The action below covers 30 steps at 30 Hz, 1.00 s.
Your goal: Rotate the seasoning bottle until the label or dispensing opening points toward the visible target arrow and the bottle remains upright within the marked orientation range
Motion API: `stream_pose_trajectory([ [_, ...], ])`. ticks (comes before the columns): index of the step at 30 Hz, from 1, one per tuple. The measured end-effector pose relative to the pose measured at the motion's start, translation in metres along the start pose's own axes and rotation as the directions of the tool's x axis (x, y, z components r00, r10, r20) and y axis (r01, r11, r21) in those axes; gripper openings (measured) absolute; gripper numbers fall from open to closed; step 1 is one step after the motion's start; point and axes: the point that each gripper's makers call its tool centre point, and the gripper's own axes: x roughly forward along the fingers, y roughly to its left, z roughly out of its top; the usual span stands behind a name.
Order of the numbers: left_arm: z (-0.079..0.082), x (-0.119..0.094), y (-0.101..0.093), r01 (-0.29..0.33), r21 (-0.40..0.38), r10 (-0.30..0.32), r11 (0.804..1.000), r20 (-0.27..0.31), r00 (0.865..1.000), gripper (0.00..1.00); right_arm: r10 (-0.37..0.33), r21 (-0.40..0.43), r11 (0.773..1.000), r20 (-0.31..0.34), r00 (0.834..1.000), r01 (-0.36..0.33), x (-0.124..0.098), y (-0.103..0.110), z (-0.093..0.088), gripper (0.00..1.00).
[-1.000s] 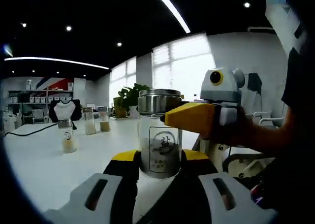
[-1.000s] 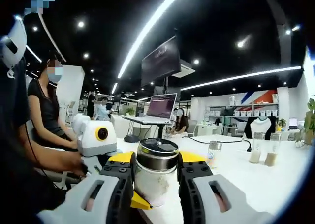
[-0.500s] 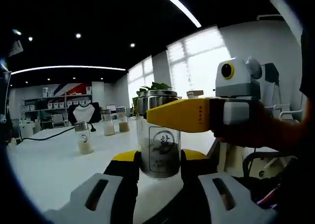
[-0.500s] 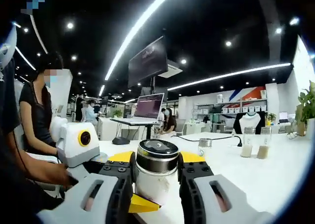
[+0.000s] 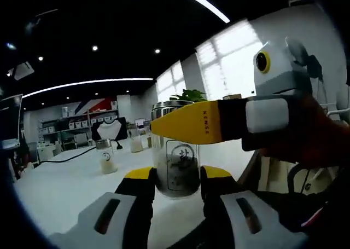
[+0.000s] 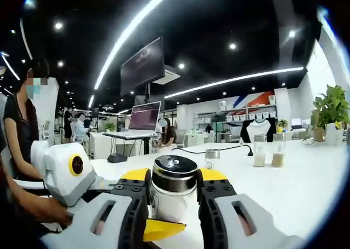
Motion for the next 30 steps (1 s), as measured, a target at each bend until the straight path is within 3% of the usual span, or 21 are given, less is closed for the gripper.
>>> stream_pose_trajectory([
  [5,0.001,-0.003,-0.004,0.086,-0.033,-0.086,0.996,0.006,0.996,0.35,0.114,-0.019,0.993,-0.006,0.994,-0.114,-0.003,0.008,0.001,0.31],
  [7,-0.001,-0.004,-0.007,0.116,-0.033,-0.116,0.993,-0.004,0.993,0.35,0.175,-0.063,0.982,-0.027,0.984,-0.177,-0.006,0.015,-0.001,0.31],
  [10,-0.001,-0.004,-0.01,0.135,-0.053,-0.135,0.989,-0.006,0.991,0.35,0.215,-0.104,0.971,-0.029,0.976,-0.217,-0.007,0.021,-0.001,0.31],
  [15,-0.006,-0.002,-0.003,0.047,0.032,-0.046,0.998,-0.04,0.998,0.35,0.181,-0.069,0.981,-0.029,0.983,-0.183,-0.002,0.02,-0.004,0.32],
  [25,0.004,-0.002,0.006,-0.074,-0.083,0.078,0.994,0.043,0.996,0.35,0.06,-0.114,0.992,-0.004,0.998,-0.06,0.008,0.022,0.001,0.33],
  [30,-0.004,-0.001,0.009,-0.124,-0.092,0.125,0.988,0.009,0.992,0.35,0.01,-0.066,0.998,-0.036,0.999,-0.013,0.011,0.018,-0.008,0.32],
])
